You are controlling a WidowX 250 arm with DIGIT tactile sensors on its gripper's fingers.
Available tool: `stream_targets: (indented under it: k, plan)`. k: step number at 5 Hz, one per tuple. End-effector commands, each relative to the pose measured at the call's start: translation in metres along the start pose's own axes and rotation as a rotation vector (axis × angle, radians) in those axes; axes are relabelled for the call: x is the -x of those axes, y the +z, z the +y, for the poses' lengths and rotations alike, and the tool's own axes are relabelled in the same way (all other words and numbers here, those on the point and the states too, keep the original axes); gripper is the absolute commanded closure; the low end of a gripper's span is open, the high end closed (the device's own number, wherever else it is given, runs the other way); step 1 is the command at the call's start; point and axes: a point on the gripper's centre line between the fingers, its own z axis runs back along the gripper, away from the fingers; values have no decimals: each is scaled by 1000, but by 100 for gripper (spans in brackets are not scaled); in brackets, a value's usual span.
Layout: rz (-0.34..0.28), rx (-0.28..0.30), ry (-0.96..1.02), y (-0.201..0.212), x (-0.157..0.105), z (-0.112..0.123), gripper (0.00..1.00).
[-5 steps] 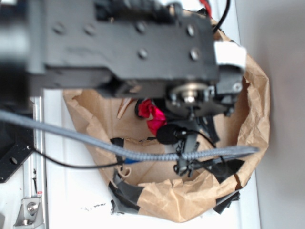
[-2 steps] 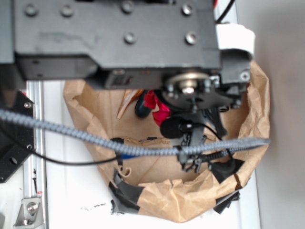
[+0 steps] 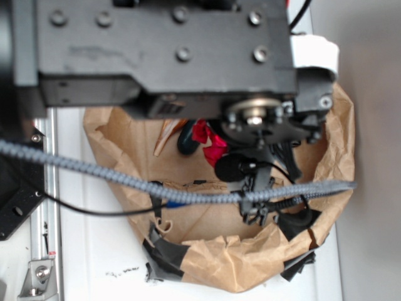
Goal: Grab the red paper.
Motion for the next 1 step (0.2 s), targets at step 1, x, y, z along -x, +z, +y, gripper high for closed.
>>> stream_targets:
  k: [1]
  plan:
    - [-10, -6, 3, 6, 4, -6, 100]
